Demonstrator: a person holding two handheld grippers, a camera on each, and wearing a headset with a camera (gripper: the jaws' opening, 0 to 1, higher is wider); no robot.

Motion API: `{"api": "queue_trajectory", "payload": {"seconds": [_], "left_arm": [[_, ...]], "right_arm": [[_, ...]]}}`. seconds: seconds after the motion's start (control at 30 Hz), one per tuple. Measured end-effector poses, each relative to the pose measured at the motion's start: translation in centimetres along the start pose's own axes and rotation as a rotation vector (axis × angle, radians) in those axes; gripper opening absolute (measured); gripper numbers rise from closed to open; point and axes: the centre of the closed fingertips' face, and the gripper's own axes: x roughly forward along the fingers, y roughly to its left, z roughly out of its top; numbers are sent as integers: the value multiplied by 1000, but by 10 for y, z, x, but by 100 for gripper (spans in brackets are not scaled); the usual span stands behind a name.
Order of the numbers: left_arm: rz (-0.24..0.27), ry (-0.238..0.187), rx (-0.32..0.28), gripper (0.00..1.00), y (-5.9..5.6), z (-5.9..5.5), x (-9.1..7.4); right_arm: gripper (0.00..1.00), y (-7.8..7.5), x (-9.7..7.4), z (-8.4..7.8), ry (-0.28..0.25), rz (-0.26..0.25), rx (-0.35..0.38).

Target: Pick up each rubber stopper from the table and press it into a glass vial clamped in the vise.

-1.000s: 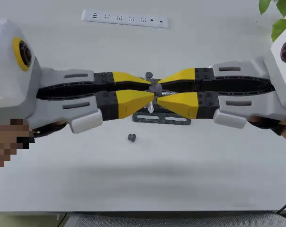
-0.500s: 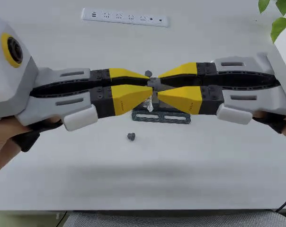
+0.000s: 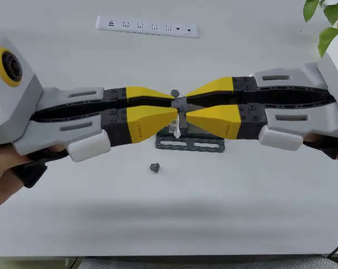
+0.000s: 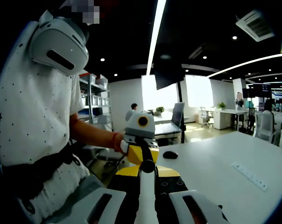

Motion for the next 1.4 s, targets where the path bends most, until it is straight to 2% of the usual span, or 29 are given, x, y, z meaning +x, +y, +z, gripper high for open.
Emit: {"api": "queue_trajectory", "payload": {"seconds": [0.3,0.47,0.63,0.7,0.87,0.97,1.0,1.07,1.1,1.23,1.4], "left_arm": [[22,33,30,4,5,-9,-2],[36,35,38,5,8,-11,-5],[61,63,47,15,14,-19,-8],[70,68,55,16,16,-21,-12],[124,96,79,23,30,-28,-24],[149,120,92,25,36,-34,-30],[162,137,103,26,39,-38,-33],[181,158,115,30,43,-43,-37],[193,180,125,31,46,-48,-39],[218,208,138,37,52,-58,-47],[252,243,161,48,61,-68,-55]], "right_arm": [[5,-5,2,-11,39,-4,10],[5,-8,5,-14,52,-2,29],[5,-12,9,-16,71,0,44],[5,-15,9,-20,93,-5,50],[5,-27,8,-24,136,-30,67],[5,-40,6,-33,185,-62,82],[5,-47,5,-38,217,-83,84],[5,-53,7,-41,232,-87,88],[5,-58,6,-45,256,-99,93],[5,-72,9,-59,338,-107,89],[5,-84,13,-67,398,-114,88]]}}
